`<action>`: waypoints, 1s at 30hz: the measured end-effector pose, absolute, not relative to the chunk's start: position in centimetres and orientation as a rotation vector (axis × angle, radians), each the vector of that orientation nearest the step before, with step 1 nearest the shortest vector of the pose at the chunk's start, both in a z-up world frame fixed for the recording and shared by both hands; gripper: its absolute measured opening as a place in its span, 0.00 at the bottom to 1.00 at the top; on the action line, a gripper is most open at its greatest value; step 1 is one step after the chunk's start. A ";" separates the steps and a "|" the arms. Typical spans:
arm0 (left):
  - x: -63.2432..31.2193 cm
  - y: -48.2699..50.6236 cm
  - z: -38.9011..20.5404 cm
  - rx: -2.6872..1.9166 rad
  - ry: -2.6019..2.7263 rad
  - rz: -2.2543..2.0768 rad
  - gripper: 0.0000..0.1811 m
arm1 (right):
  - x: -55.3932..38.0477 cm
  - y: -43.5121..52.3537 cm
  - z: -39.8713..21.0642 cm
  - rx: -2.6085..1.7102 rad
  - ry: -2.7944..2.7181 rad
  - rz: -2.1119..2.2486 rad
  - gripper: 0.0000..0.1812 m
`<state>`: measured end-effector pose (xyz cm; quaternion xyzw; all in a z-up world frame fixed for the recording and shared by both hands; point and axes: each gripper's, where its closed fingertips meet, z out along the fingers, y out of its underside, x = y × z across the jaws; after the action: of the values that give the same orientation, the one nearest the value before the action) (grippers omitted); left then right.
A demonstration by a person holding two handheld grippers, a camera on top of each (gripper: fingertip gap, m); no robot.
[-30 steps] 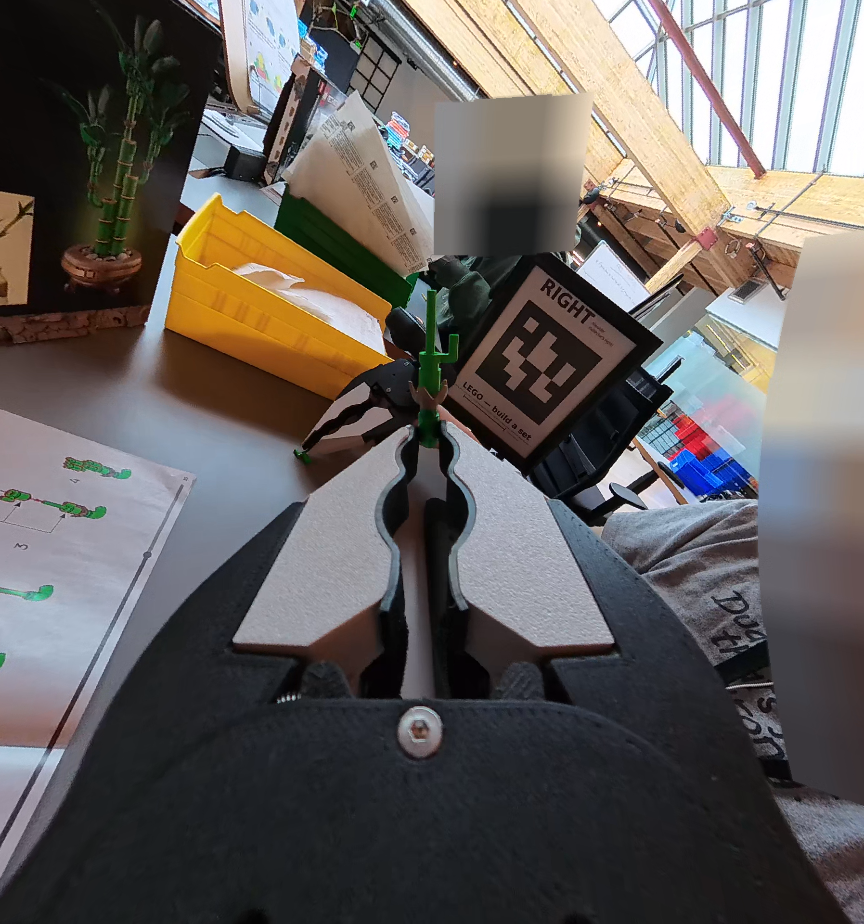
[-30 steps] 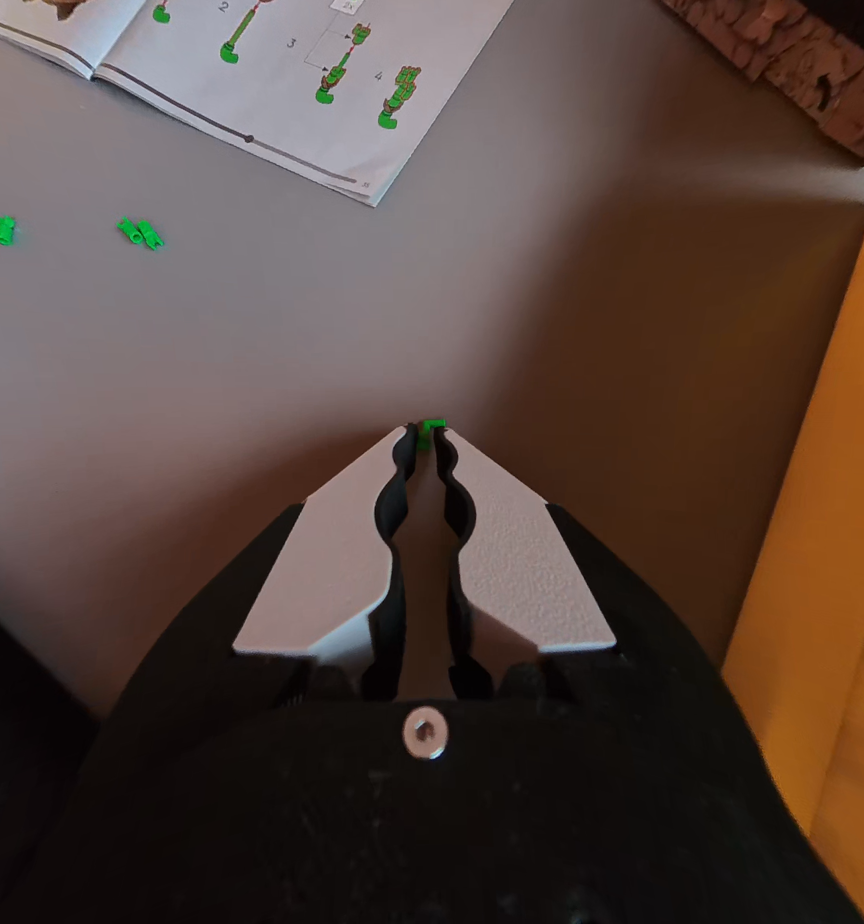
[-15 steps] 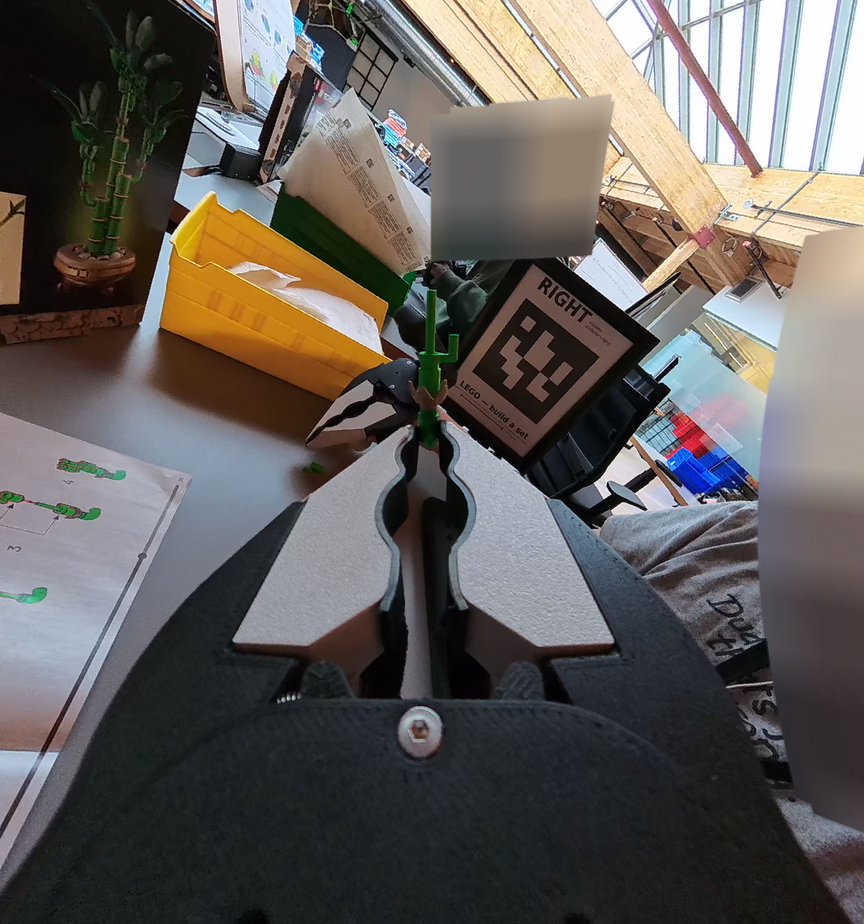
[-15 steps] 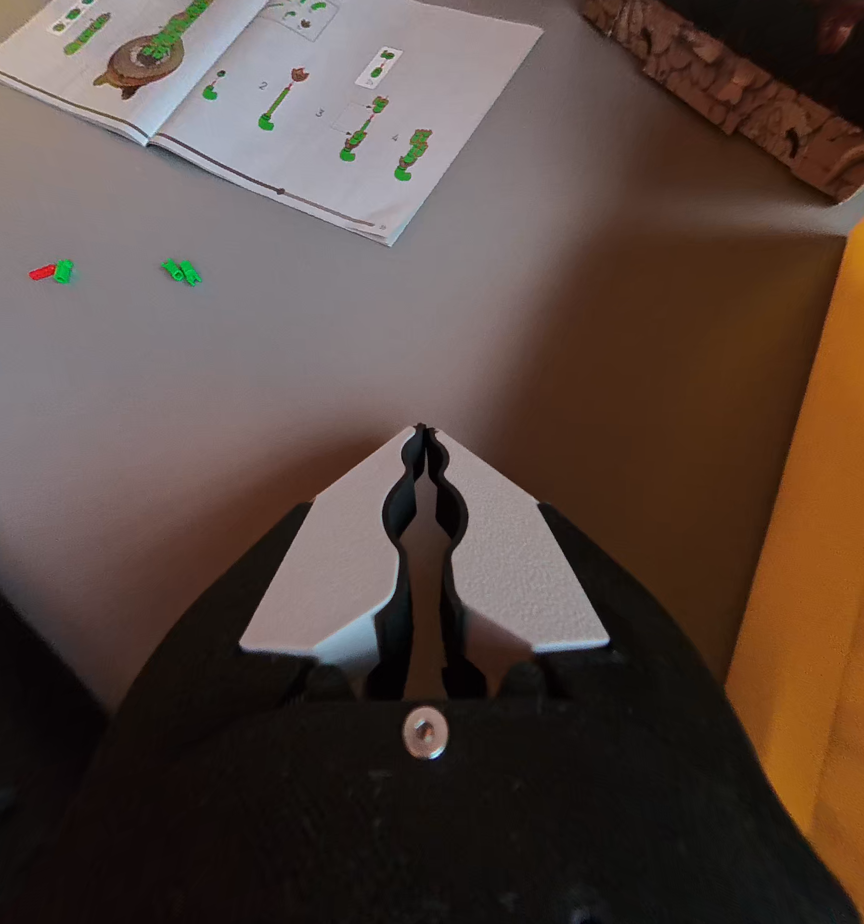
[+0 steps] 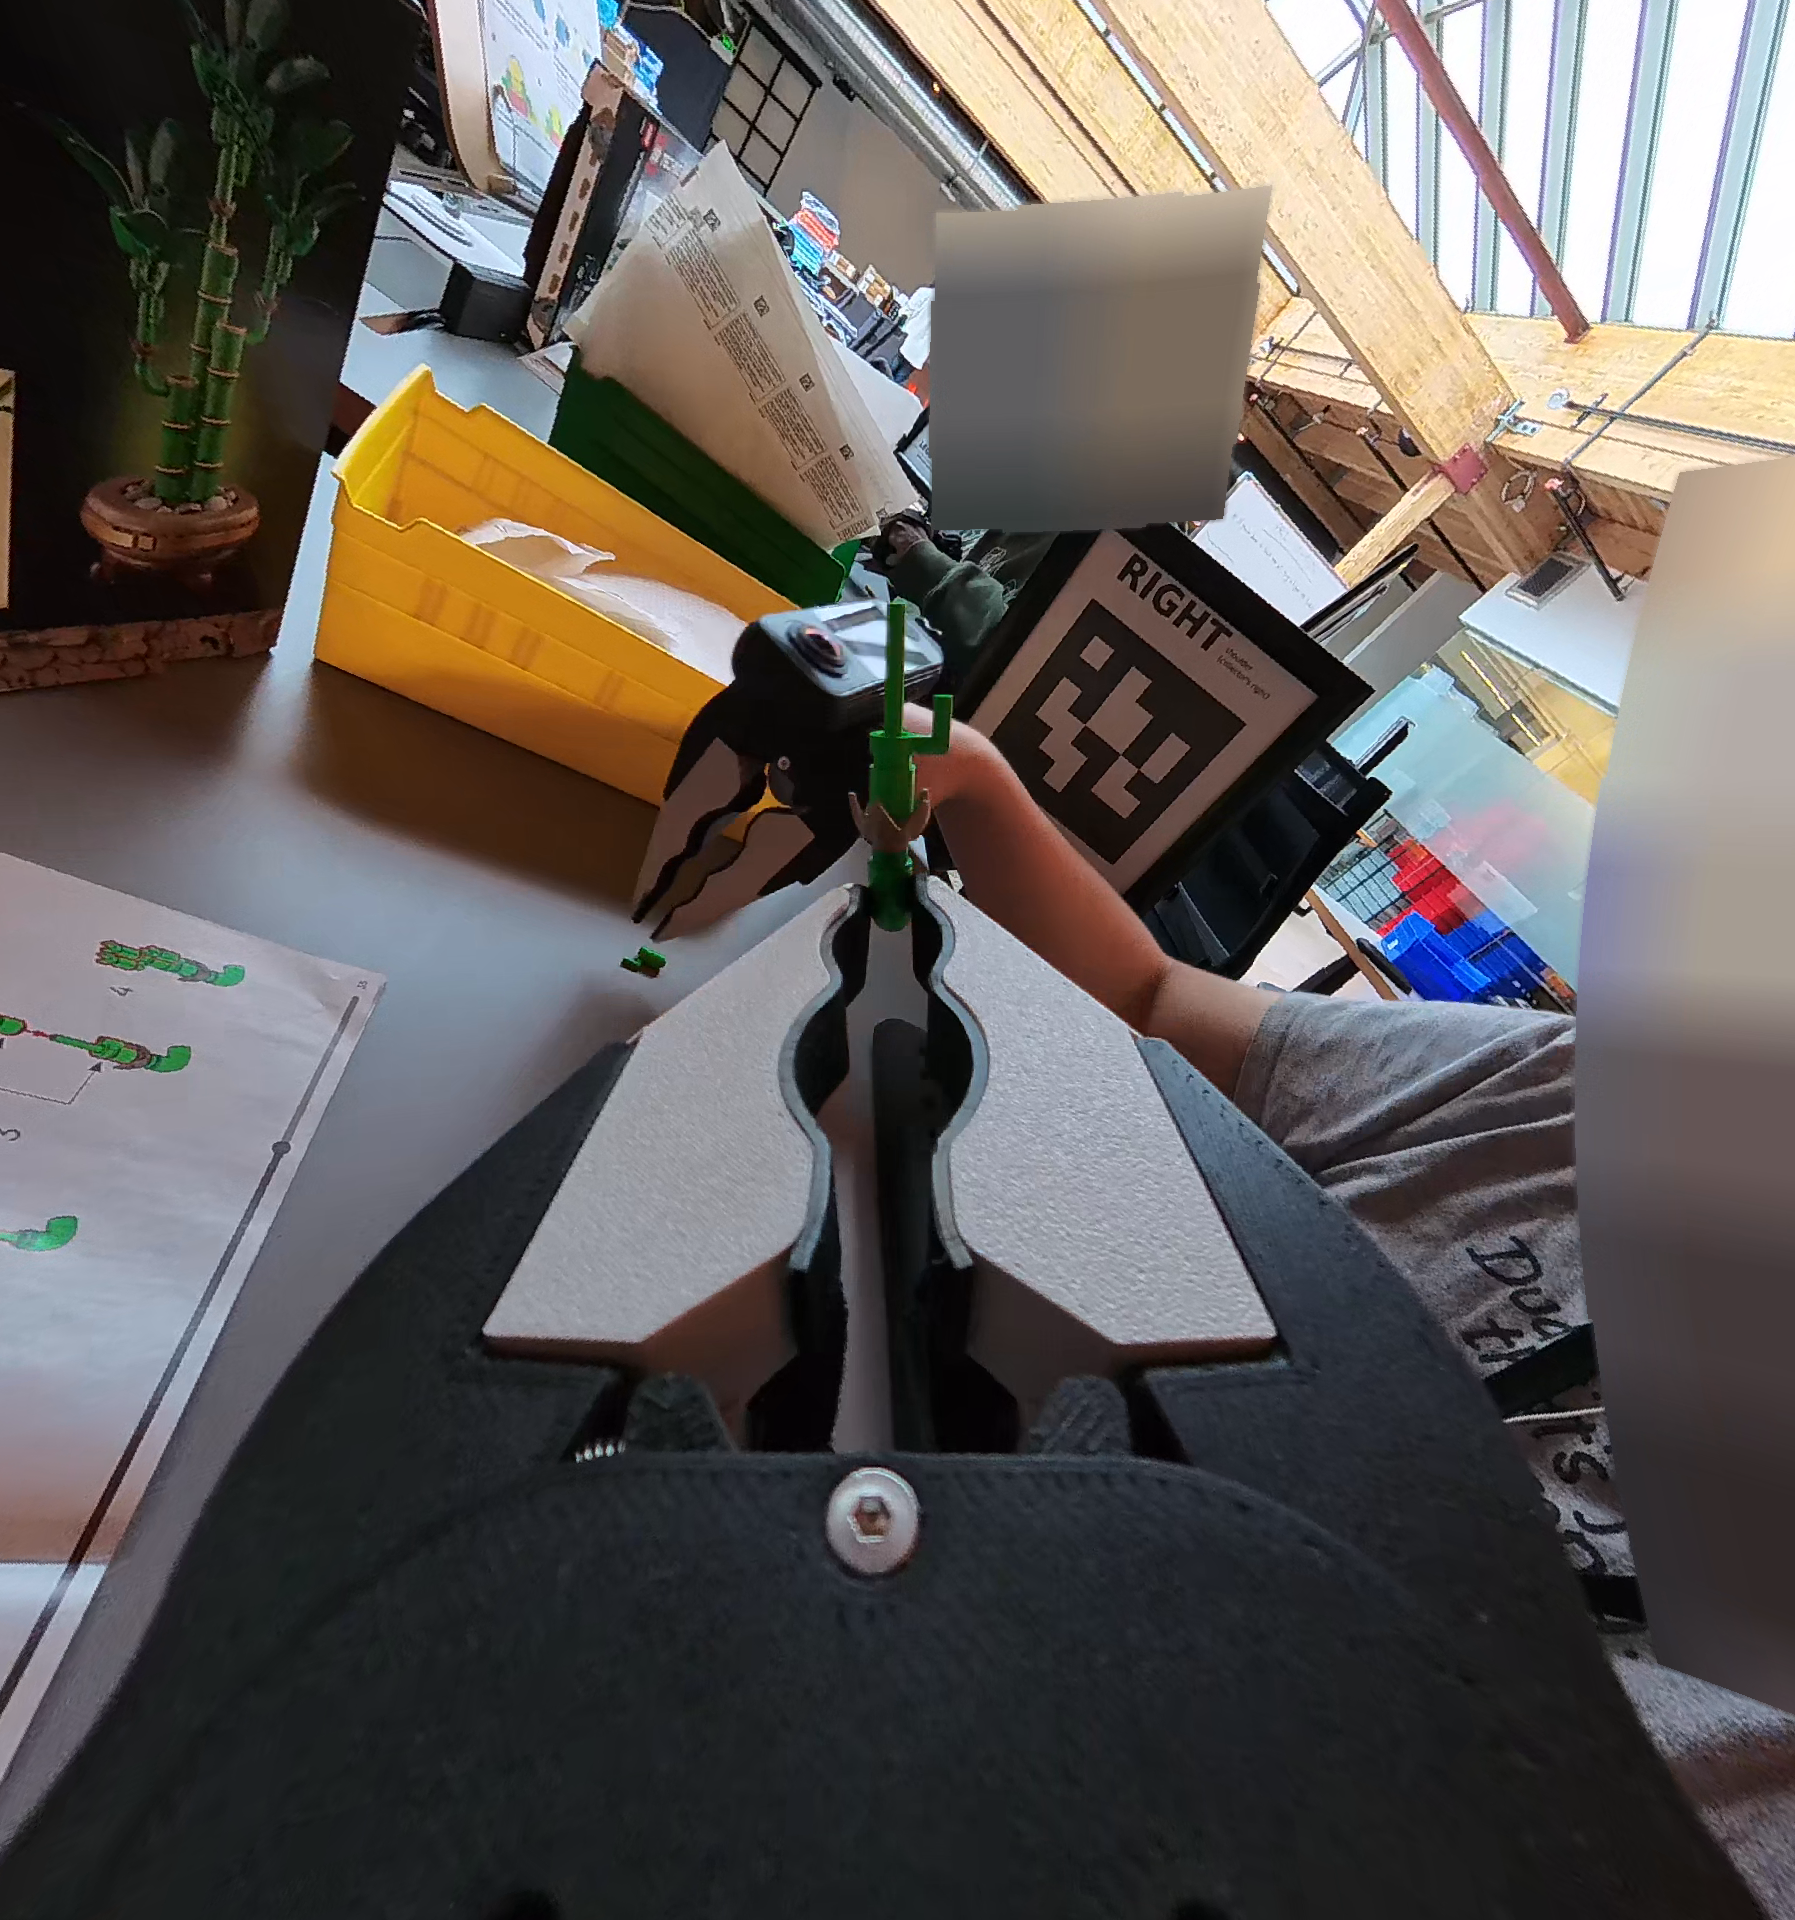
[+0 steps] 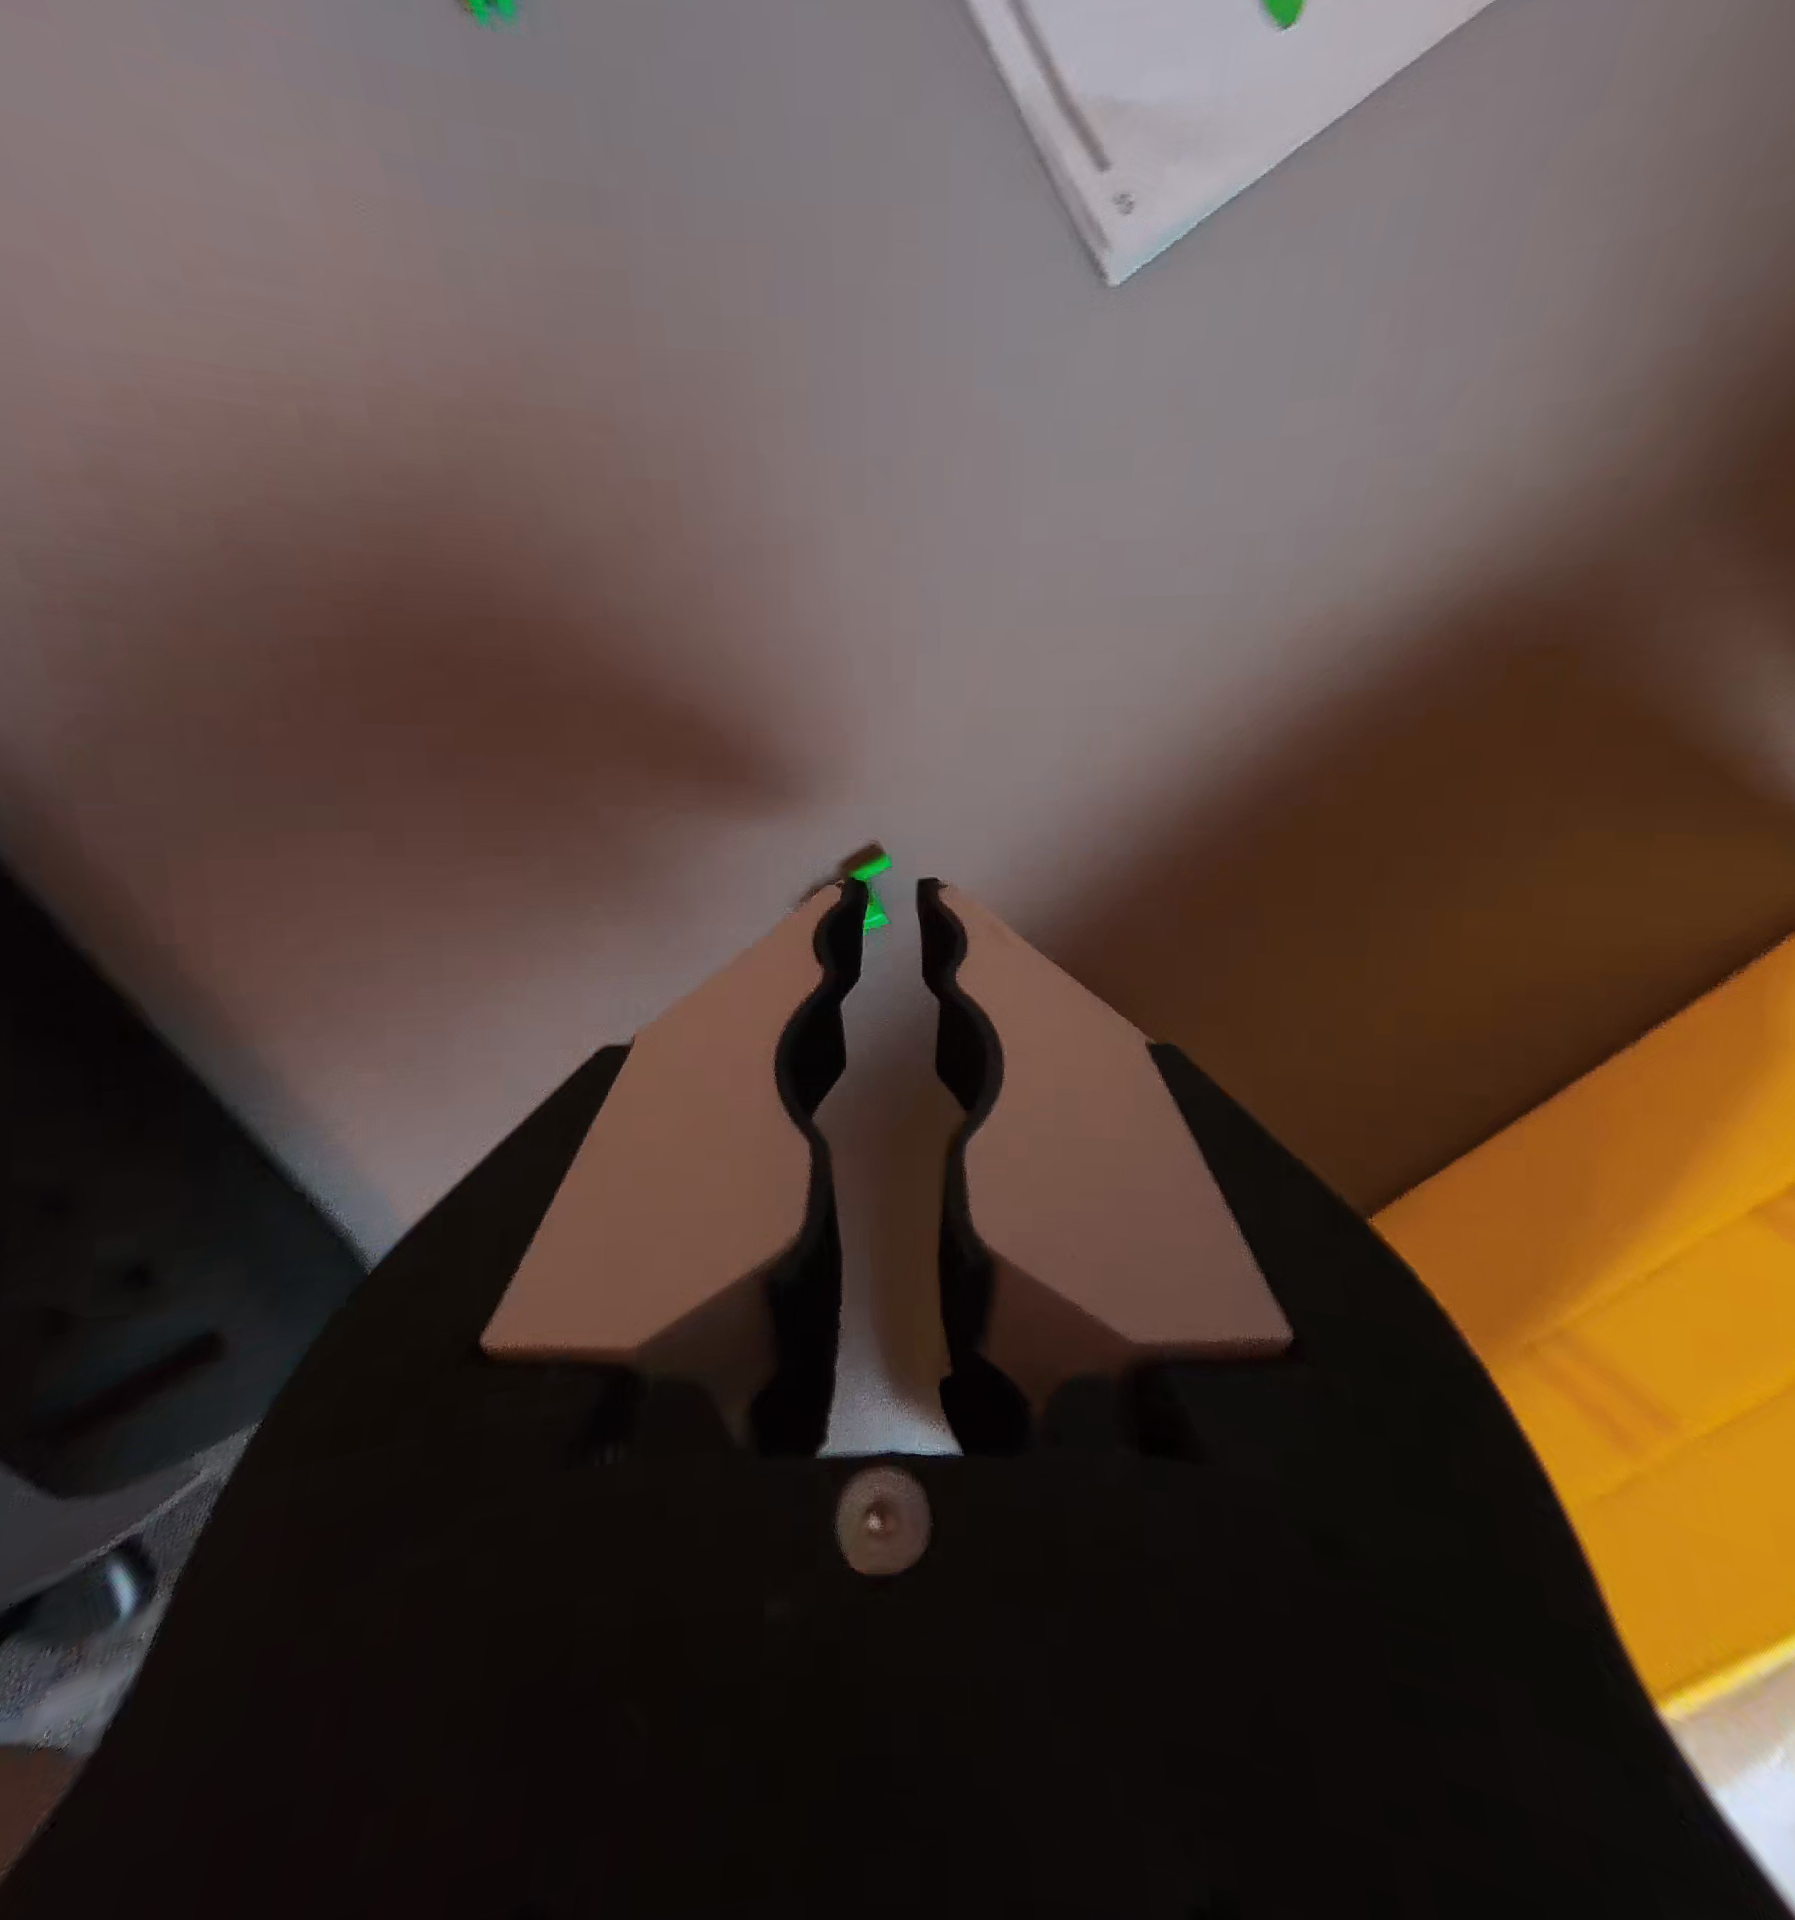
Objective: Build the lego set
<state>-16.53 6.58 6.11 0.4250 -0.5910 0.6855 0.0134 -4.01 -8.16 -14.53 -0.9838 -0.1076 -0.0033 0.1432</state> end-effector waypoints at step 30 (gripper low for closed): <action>-14.5 4.0 -0.6 1.381 -1.783 1.858 0.03 | -4.7 -0.2 -2.2 -2.112 0.010 -0.150 0.02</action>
<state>-14.48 4.01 -0.58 0.4698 -0.6065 0.6320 0.1099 -4.67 -0.23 -2.22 -0.8696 0.0043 -0.0619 0.4898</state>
